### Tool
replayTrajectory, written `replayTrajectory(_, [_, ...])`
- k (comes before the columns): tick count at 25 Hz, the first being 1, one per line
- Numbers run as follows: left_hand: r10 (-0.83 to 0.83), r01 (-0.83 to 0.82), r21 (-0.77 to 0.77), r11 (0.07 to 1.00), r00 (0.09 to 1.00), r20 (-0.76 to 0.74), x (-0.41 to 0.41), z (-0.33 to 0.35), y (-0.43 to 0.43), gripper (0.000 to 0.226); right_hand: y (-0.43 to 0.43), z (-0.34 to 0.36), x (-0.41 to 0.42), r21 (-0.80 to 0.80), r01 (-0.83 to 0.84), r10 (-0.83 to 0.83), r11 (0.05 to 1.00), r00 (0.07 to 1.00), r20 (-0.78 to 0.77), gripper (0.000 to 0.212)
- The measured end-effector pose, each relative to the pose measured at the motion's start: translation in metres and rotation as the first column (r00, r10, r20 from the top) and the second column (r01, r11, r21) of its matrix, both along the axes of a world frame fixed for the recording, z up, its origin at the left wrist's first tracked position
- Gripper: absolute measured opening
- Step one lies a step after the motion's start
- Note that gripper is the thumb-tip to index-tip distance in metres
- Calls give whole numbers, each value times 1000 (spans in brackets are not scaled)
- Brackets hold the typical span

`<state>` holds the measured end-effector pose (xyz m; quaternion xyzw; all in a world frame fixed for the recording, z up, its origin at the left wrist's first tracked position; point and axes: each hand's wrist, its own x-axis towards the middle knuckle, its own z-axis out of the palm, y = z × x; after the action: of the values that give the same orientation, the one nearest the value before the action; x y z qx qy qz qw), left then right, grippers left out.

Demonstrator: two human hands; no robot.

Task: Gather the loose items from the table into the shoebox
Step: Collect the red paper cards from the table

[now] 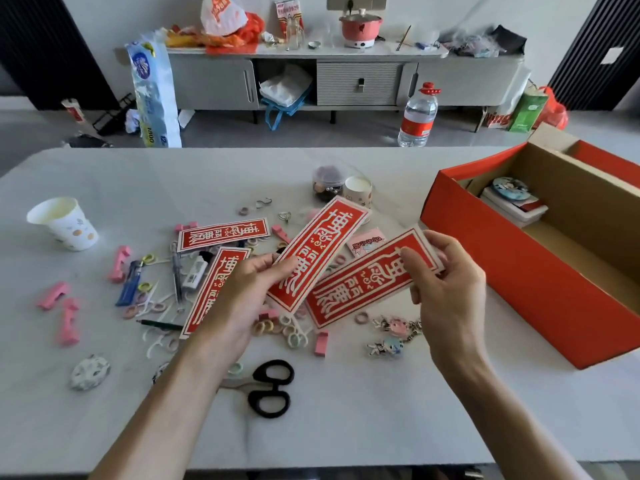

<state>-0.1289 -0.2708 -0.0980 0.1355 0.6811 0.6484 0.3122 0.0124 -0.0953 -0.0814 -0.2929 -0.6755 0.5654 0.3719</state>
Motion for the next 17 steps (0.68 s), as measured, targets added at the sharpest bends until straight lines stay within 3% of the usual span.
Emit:
replayTrajectory(3, [-167, 168, -25, 985, 985, 44, 1, -5, -5, 18, -7, -7, -13, -223, -136, 136, 965, 991, -13, 17])
replayTrajectory(6, [-232, 234, -34, 972, 971, 52, -1, -10, -7, 28, -12, -15, -21, -392, -216, 229, 894, 973, -13, 30])
replayTrajectory(8, [-259, 262, -44, 964, 963, 69, -6, -13, -10, 34, -15, -22, -27, -440, -257, 290, 861, 957, 7, 32])
replayTrajectory(10, [-321, 328, -80, 941, 943, 89, -10, -17, -14, 41, -20, -30, -31, -452, -266, 323, 852, 945, 53, 21])
replayTrajectory(13, [-389, 410, -86, 908, 902, 185, -10, -15, -18, 31, -25, -33, -39, -468, -314, 365, 826, 931, 20, 12])
replayTrajectory(15, [-367, 392, -47, 919, 891, 267, -10, -13, -23, 23, -28, -33, -46, -472, -386, 411, 793, 910, -54, 11])
replayTrajectory(17, [-155, 177, -65, 982, 953, 262, -17, -11, -34, 24, -37, -37, -54, -428, -391, 426, 815, 905, -16, 14])
